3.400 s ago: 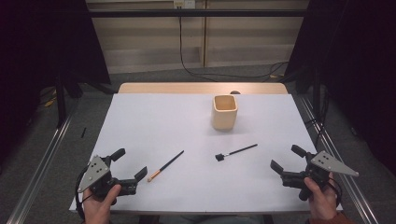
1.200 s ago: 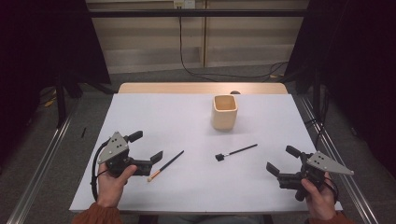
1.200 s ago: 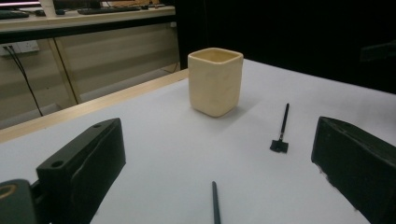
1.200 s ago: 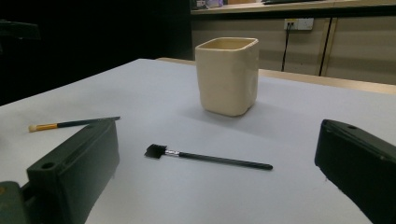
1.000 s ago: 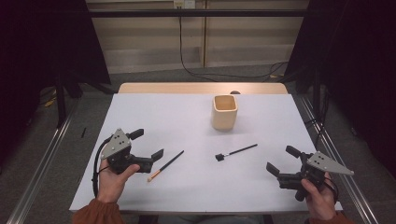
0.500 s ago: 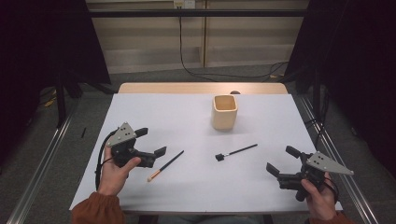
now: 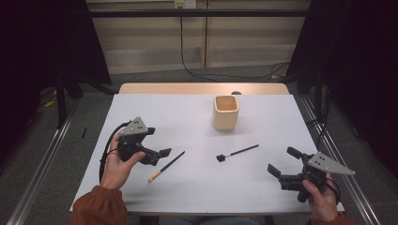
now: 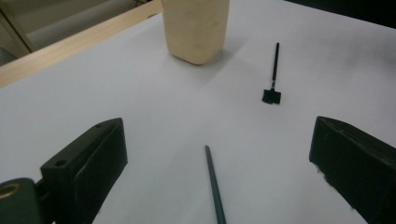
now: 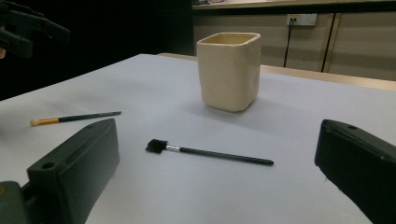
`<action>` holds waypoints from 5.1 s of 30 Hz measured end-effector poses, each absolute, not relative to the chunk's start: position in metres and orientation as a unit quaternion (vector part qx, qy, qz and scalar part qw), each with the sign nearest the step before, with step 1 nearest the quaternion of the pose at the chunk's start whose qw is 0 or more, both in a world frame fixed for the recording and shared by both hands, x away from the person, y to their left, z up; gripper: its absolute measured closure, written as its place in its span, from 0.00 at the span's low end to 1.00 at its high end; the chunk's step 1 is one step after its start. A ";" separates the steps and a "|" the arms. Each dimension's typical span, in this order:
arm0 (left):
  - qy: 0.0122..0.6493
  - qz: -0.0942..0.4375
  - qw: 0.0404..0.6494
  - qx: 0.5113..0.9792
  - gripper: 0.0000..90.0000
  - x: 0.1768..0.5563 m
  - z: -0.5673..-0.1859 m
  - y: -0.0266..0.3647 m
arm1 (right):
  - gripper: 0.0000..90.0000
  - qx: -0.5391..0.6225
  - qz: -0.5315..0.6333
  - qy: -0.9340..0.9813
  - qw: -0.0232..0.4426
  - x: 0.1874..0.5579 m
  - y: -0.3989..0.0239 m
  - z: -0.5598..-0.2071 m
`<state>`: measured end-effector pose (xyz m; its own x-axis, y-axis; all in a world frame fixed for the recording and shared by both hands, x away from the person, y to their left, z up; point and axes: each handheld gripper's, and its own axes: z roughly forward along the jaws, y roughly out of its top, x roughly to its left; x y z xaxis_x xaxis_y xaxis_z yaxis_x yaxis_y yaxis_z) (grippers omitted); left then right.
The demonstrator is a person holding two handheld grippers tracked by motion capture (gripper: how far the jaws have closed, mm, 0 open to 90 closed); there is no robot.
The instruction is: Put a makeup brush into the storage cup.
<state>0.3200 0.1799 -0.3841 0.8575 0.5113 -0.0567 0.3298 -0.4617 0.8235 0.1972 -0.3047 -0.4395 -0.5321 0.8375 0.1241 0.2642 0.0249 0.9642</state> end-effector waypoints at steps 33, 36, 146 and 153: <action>0.249 0.022 0.273 0.929 0.08 0.337 -0.399 0.164 | 0.00 0.409 0.560 0.675 0.250 0.197 -0.304 -0.440; 0.251 0.026 0.262 0.932 0.14 0.338 -0.401 0.163 | 0.00 0.408 0.560 0.676 0.250 0.197 -0.304 -0.440; 0.327 -0.033 0.191 0.925 0.94 0.334 -0.433 0.157 | 0.00 0.398 0.556 0.690 0.236 0.198 -0.300 -0.441; 0.335 -0.026 0.238 0.911 0.94 0.330 -0.425 0.165 | 0.00 0.397 0.555 0.691 0.239 0.198 -0.301 -0.441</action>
<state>0.3304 0.1654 -0.4248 0.7738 0.5984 -0.2078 0.6236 -0.6619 0.4159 0.1977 -0.3014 -0.4407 -0.5715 0.8131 0.1108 0.2827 0.0684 0.9568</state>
